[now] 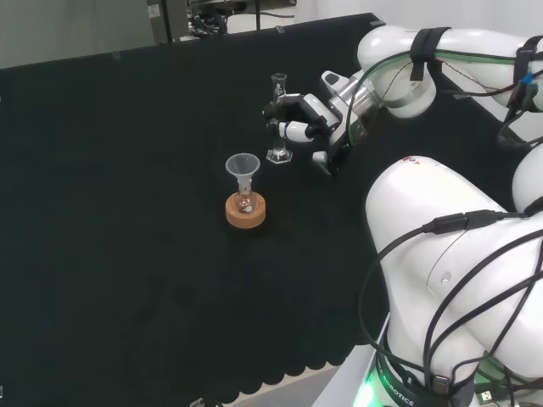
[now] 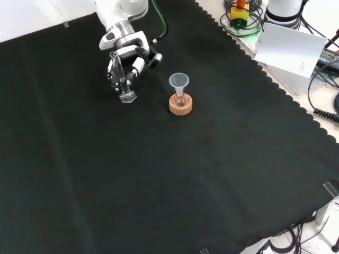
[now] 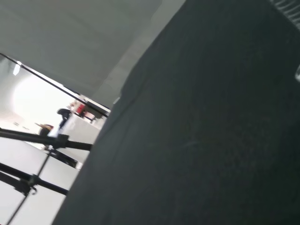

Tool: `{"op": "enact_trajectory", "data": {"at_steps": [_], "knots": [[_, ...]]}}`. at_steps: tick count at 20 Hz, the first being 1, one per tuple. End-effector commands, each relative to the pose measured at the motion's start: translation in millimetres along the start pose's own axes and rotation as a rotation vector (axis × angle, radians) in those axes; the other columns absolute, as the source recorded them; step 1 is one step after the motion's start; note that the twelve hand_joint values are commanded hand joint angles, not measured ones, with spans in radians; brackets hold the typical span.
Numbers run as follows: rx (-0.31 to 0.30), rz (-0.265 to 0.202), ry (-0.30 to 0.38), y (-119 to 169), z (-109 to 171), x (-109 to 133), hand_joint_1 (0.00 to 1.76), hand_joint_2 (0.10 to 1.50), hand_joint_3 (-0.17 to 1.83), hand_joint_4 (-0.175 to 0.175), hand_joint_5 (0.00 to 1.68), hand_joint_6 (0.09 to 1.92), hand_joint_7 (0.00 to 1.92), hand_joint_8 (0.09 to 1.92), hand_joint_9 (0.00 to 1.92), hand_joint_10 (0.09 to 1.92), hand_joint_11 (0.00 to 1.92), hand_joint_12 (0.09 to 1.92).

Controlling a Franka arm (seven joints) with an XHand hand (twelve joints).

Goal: Pick up the graduated cylinder.

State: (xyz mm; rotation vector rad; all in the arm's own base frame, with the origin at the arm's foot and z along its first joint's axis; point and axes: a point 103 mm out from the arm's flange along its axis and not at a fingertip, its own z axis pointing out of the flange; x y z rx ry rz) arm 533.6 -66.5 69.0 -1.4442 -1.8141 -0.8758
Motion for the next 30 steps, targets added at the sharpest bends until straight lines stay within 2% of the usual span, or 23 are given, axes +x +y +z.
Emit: {"op": "enact_trajectory", "data": {"at_steps": [1,7,16,22,24,30], "knots": [[0.054,0.001,-0.127,0,-17,6,1.24,1.16,-0.01,-0.168,0.88,1.11,0.91,1.09,1.25,0.32,1.09,0.88],[0.069,0.0,-0.204,-2,-27,10,1.26,1.12,0.0,-0.175,0.96,1.02,0.99,1.01,1.39,0.19,1.17,0.81],[0.111,0.013,-0.271,-13,-40,25,1.26,1.11,0.0,-0.175,0.97,1.01,1.01,1.0,1.4,0.17,1.18,0.8],[0.14,0.028,-0.36,-38,-51,47,1.26,1.11,0.0,-0.175,0.97,1.01,1.01,0.99,1.41,0.16,1.18,0.8],[0.178,0.021,-0.374,-49,-58,54,1.26,1.11,0.0,-0.175,0.97,1.0,1.01,0.99,1.4,0.16,1.18,0.8],[0.202,0.054,-0.452,-79,-65,76,1.26,1.11,0.0,-0.175,0.97,1.0,1.01,0.99,1.4,0.15,1.17,0.8]]}}
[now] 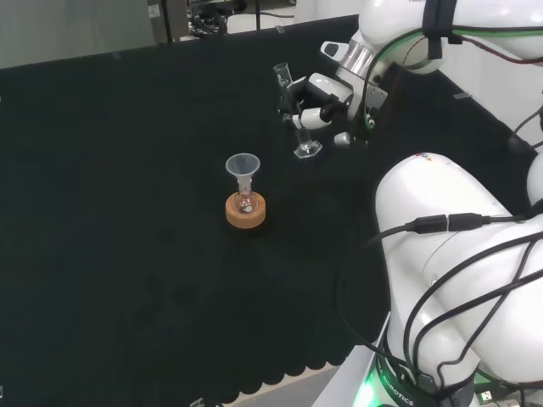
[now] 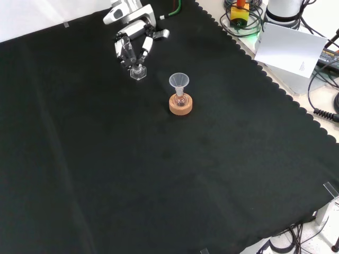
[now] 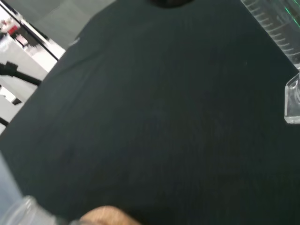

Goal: Pick up the graduated cylinder.

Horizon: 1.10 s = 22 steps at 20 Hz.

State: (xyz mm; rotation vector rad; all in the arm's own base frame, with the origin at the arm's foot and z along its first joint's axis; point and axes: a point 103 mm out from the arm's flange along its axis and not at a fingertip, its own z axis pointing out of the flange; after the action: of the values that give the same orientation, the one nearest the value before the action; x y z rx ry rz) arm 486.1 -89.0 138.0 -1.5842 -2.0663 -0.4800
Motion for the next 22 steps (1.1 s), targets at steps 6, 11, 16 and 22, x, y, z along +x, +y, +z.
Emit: {"op": "enact_trajectory", "data": {"at_steps": [6,11,16,22], "knots": [[0.077,0.028,-0.159,-67,-17,39,1.26,1.11,0.0,-0.175,0.97,1.0,1.01,0.99,1.4,0.15,1.16,0.8],[0.102,0.026,-0.177,-88,-19,46,1.26,1.11,0.0,-0.175,0.97,1.01,1.01,0.99,1.4,0.14,1.16,0.8],[0.183,0.044,-0.256,-102,-18,51,1.26,1.11,0.0,-0.175,0.97,1.01,1.01,1.0,1.4,0.14,1.16,0.8],[0.252,0.054,-0.332,-112,-15,65,1.26,1.11,0.0,-0.175,0.97,1.01,1.0,1.0,1.4,0.13,1.16,0.8]]}}
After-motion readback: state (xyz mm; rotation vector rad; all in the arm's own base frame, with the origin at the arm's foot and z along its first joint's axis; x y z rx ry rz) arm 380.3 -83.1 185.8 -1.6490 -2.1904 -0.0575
